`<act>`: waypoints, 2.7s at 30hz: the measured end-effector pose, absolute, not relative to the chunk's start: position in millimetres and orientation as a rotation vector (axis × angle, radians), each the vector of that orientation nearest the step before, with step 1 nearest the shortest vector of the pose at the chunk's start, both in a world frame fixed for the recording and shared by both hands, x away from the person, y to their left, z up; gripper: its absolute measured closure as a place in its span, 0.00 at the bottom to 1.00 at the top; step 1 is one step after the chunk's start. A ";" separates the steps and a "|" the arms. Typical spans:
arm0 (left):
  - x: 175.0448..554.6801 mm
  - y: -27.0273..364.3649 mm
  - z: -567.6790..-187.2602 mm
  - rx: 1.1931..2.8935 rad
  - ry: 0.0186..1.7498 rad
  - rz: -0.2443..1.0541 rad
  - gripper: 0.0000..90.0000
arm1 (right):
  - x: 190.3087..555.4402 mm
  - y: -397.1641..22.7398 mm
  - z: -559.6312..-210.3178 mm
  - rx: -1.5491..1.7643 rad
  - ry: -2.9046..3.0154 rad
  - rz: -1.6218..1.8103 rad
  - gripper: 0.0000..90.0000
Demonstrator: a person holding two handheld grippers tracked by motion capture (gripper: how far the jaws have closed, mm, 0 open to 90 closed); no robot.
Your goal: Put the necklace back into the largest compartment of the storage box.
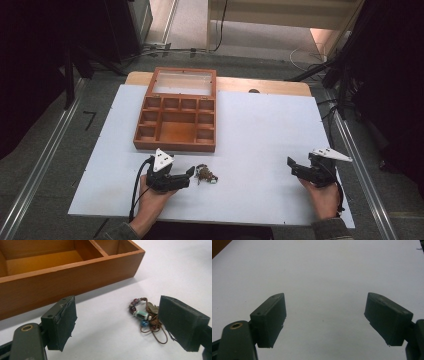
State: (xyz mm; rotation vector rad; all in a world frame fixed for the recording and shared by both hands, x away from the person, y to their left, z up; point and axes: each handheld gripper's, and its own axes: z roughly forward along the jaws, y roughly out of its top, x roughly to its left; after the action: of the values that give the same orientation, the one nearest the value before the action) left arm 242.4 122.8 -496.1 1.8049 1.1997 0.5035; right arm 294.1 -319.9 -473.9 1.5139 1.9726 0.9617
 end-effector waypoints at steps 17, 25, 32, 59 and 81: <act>240.0 108.4 -496.8 1.834 1.152 0.471 0.17 | 294.2 -320.1 -474.0 1.516 1.972 0.959 0.19; 238.8 100.5 -497.8 1.850 1.116 0.458 0.23 | 294.3 -320.4 -474.1 1.519 1.970 0.955 0.19; 239.6 95.4 -500.4 1.870 1.091 0.421 0.31 | 294.2 -320.6 -473.9 1.519 1.969 0.956 0.20; 241.1 88.3 -503.3 1.916 1.006 0.365 0.98 | 294.2 -321.1 -473.9 1.523 1.963 0.949 0.21; 242.3 103.6 -483.5 1.823 1.014 0.341 1.00 | 294.6 -321.4 -474.2 1.522 1.966 0.951 0.21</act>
State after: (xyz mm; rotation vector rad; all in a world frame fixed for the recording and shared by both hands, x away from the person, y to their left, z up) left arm 242.3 103.6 -483.5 1.8230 1.0144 0.3405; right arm 294.6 -321.4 -474.2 1.5223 1.9656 0.9506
